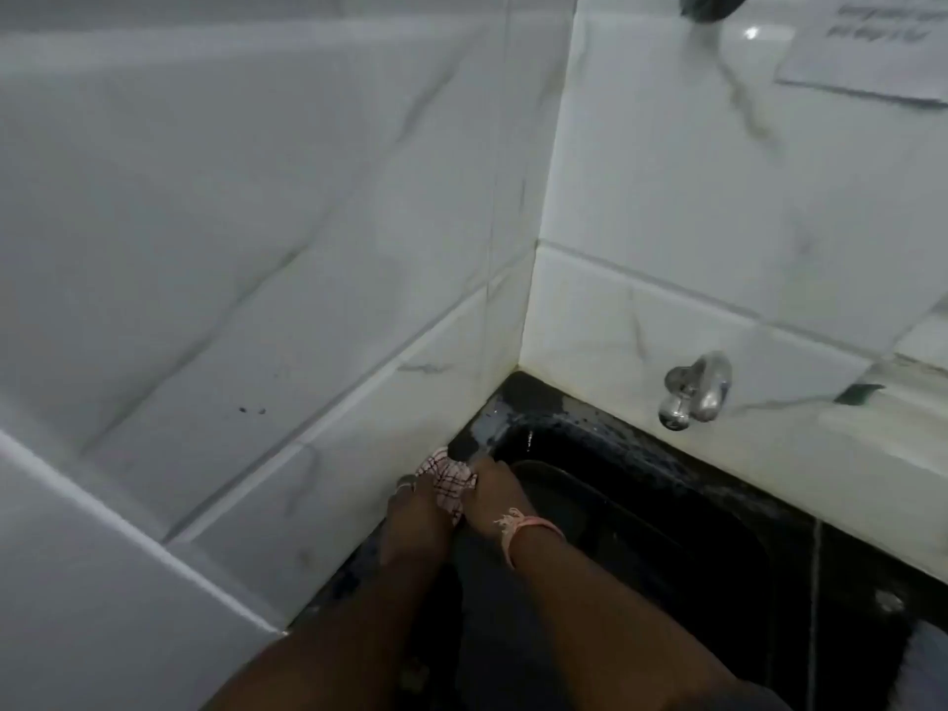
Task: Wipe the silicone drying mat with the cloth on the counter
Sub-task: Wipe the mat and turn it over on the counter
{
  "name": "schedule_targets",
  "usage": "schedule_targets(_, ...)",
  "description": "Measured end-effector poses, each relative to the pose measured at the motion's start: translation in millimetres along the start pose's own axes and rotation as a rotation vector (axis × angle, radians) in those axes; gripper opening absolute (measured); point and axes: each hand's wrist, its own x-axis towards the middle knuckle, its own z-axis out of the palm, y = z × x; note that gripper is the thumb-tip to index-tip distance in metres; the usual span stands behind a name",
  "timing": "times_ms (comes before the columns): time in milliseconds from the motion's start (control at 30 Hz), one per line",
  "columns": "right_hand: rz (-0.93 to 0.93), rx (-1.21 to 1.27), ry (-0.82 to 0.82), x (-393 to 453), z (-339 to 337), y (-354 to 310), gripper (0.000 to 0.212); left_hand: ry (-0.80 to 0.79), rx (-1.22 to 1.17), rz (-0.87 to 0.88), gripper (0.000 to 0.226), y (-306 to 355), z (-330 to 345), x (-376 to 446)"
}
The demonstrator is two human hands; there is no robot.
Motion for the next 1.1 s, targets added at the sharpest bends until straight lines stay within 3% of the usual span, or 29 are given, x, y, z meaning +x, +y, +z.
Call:
schedule_targets(133,0.157,0.303,-0.037,24.8,21.6,-8.4,0.067,-0.035,0.199,0.112,0.069,-20.9,5.3,26.2)
schedule_targets(267,0.256,0.792,-0.088,44.0,41.5,-9.3,0.035,0.005,0.303,0.132,0.067,-30.3,21.2,36.2)
schedule_targets(433,0.471,0.772,-0.103,45.4,42.5,5.8,0.042,-0.04,0.448,0.03,0.052,-15.7,33.9,32.9)
schedule_targets(533,0.471,0.781,-0.147,38.8,36.1,18.2,0.053,-0.063,0.44,0.008,0.04,-6.0,36.8,28.6)
schedule_targets(567,0.487,0.835,-0.133,34.5,31.5,25.2,0.05,-0.069,0.349,0.009,0.038,-3.1,37.6,28.6)
schedule_targets(700,0.511,0.965,-0.006,8.4,-2.3,62.7,0.028,-0.194,-0.609,-0.09,0.03,17.4,41.6,20.6)
schedule_targets(900,0.453,1.353,-0.018,-60.5,-46.8,122.6,0.033,-0.557,-1.001,-0.369,0.042,59.0,60.1,9.3)
schedule_targets(1033,0.372,1.474,0.105,-110.0,-50.6,158.6,0.036,-0.71,-1.103,-0.356,0.05,79.7,72.4,-22.7)
schedule_targets(1100,0.37,1.408,0.22,-127.3,-51.8,173.3,0.041,-0.831,-1.042,-0.348,0.062,103.2,73.5,-43.6)
